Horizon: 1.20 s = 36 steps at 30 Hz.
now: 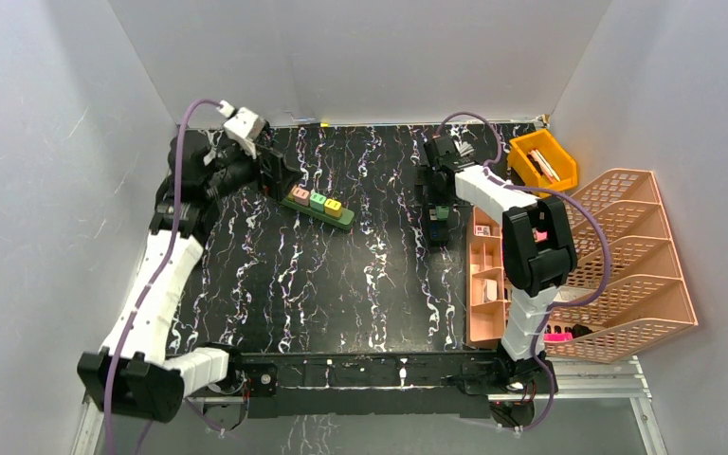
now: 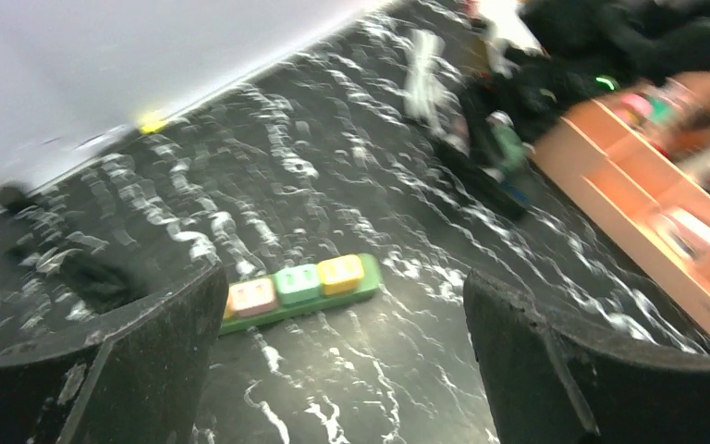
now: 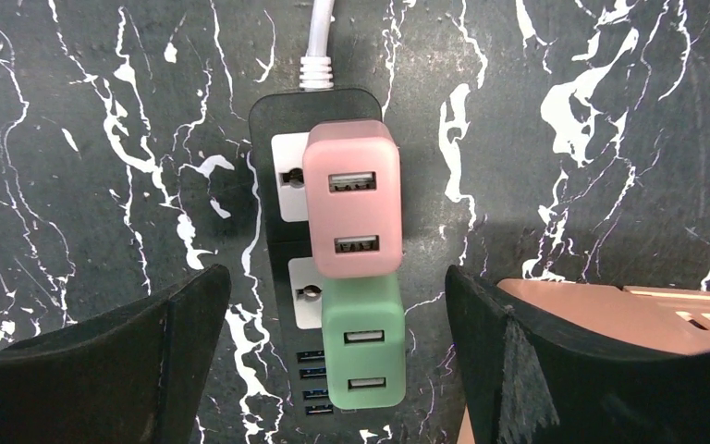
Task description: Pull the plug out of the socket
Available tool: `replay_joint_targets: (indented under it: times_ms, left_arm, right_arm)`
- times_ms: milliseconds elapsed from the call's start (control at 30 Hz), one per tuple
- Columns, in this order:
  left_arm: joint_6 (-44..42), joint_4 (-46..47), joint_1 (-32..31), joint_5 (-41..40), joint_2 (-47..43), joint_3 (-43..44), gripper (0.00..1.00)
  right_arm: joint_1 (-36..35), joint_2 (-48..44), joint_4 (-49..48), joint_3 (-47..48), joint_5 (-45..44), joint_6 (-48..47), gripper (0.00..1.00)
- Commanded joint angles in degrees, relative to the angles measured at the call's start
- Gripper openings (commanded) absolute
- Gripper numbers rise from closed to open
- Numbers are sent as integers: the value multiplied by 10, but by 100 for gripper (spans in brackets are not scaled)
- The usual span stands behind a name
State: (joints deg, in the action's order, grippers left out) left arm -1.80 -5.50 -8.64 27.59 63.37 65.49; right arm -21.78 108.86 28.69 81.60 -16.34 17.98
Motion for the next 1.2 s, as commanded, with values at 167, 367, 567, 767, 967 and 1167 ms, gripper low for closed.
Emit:
replay_joint_targets:
  times_ms: [167, 367, 567, 767, 967, 1167]
  left_arm:
    - [-185, -284, 8, 376, 98, 166, 98]
    - [-70, -277, -1, 217, 145, 212, 98]
    - [32, -255, -5, -190, 227, 298, 98]
    - [-65, -277, -13, -304, 287, 349, 98]
    - [-261, -425, -43, -68, 300, 406, 98]
    - [-294, -665, -75, 59, 451, 688, 98]
  right_arm:
    - [0, -25, -16, -11, -14, 19, 80]
    - [0, -36, -16, -23, -24, 20, 73]
    - [1, -46, -22, -38, -15, 30, 24]
    - [0, -57, -30, -45, 17, 31, 0]
    - [1, -82, -50, -56, 63, 44, 0]
    - [0, -87, -57, -60, 108, 54, 0]
